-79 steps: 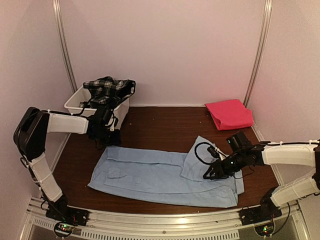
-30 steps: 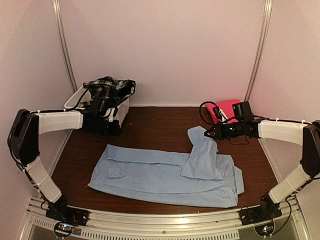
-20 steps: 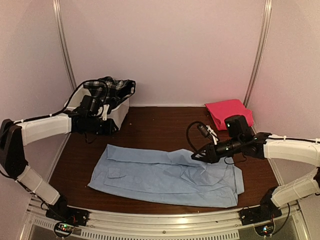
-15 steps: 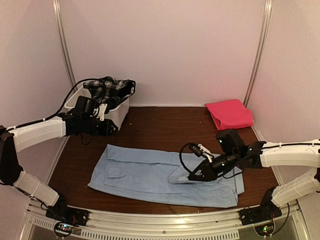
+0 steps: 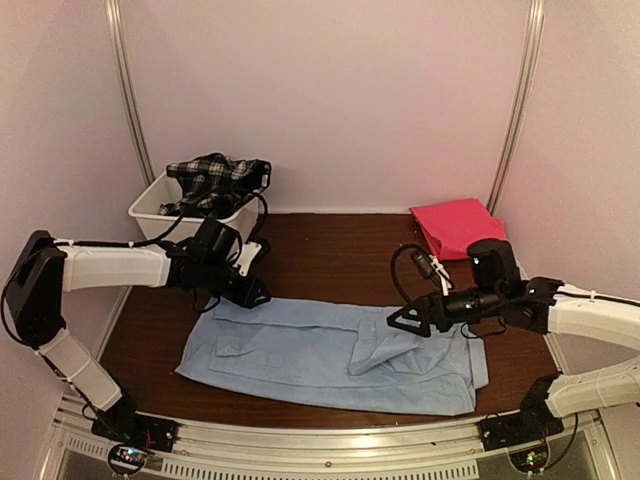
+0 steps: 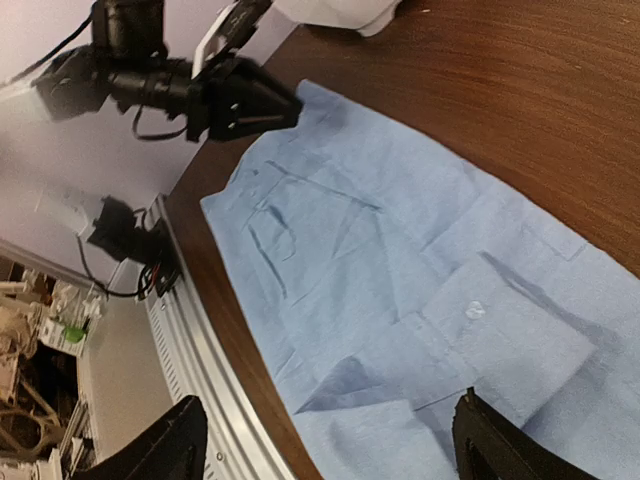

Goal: Fold and stack the mixed laundry pile
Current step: Fold the 1/3-folded T-shirt at the center of the board, then move the rectangle-folded T-shirt to the center of the board.

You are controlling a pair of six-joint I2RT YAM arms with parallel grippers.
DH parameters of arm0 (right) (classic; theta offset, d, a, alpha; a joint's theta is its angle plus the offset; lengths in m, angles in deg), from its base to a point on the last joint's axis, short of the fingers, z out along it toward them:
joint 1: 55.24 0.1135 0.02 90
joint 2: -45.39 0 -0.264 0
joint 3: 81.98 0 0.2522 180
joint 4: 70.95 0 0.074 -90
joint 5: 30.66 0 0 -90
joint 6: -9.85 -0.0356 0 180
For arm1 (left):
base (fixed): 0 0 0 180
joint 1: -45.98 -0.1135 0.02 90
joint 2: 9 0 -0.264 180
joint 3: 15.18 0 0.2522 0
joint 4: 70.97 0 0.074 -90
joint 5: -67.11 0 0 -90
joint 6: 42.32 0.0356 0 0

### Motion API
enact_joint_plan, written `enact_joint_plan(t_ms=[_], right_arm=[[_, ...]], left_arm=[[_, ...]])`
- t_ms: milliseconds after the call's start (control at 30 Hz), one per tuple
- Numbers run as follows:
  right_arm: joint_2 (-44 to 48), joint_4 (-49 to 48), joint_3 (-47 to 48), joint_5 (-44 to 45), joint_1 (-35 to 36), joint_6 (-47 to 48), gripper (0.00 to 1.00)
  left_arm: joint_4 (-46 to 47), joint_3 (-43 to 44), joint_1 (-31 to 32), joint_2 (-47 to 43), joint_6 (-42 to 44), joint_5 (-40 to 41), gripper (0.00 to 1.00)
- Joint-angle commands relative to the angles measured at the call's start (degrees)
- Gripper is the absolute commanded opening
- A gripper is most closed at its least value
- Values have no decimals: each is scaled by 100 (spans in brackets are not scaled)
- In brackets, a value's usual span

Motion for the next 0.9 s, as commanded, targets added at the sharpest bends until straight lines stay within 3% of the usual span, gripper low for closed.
enact_joint_plan(t_ms=[0, 367, 600, 700, 767, 867], right_arm=[[-330, 57, -39, 868, -865, -720, 83], [-2115, -482, -326, 932, -1516, -846, 79], [-3431, -761, 768, 654, -2389, -270, 76], [-4033, -854, 1547, -168, -2505, -107, 67], [-4080, -846, 1910, -762, -2442, 29, 62], [-3752, -592, 2127, -755, -2340, 259, 64]], left_arm=[[334, 84, 101, 416, -176, 65, 30], [-3, 252, 49, 1461, -520, 595, 30], [150, 531, -760, 1836, -787, 618, 29], [193, 924, -1002, 2080, -695, 310, 30], [160, 1119, -982, 2036, -499, 259, 30], [61, 1260, -972, 1895, -351, 142, 30]])
